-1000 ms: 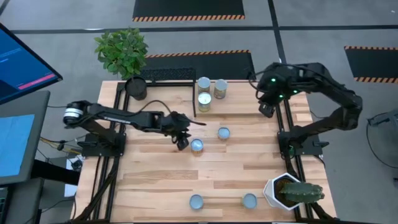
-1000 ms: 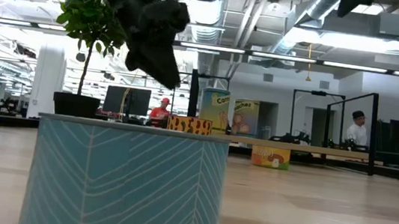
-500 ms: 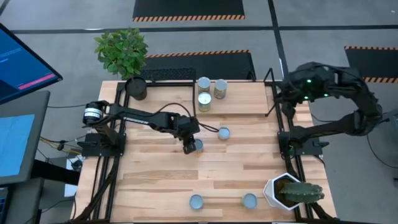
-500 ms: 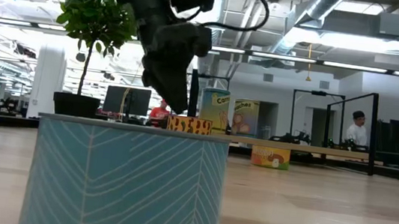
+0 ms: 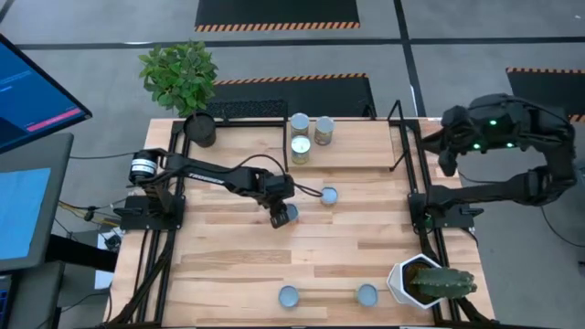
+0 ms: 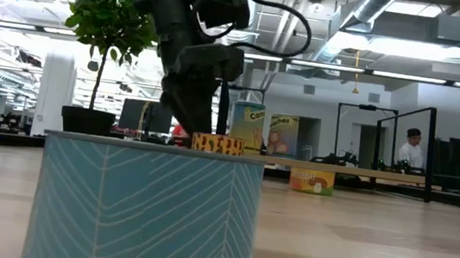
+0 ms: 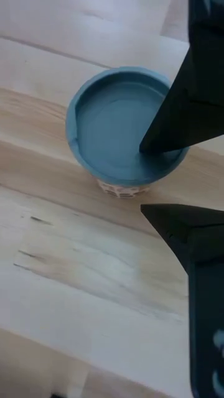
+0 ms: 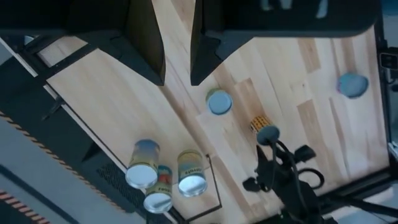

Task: Pick and place cans onto a shelf
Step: Put the canned beans on the shelf

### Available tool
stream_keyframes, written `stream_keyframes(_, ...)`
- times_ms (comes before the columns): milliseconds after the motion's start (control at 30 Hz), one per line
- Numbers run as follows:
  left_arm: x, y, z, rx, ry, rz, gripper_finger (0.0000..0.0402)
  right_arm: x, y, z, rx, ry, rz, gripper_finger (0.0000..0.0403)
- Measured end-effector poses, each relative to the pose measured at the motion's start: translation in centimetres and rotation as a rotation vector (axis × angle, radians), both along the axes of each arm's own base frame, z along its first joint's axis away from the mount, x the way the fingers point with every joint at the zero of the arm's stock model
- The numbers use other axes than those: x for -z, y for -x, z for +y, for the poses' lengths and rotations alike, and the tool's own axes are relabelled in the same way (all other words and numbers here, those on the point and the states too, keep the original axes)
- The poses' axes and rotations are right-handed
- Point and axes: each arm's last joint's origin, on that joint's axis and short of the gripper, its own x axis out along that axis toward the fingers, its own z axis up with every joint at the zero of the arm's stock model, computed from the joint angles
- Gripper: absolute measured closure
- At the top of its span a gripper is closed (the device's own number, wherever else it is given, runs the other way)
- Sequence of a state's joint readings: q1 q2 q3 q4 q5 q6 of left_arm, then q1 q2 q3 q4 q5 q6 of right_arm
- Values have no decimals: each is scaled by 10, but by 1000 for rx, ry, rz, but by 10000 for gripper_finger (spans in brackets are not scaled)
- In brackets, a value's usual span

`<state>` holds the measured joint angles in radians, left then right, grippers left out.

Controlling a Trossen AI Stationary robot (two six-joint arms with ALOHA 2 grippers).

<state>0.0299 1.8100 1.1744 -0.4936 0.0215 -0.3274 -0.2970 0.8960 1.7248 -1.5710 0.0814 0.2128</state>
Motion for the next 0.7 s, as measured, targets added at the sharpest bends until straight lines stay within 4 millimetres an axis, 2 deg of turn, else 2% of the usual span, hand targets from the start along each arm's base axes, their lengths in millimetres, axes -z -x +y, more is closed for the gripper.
stream_keyframes(167,0,-10,0,-10,3,-100,290,-1,12,4,0,9,-32,301)
stream_keyframes(400,-13,-27,12,-86,-15,-322,310,-1,14,4,-1,11,-40,301)
stream_keyframes(533,-25,-20,11,-79,61,-193,315,-1,14,4,-3,9,-39,301)
stream_keyframes(700,-30,-1,-10,45,68,100,315,-1,14,4,13,-9,-48,301)
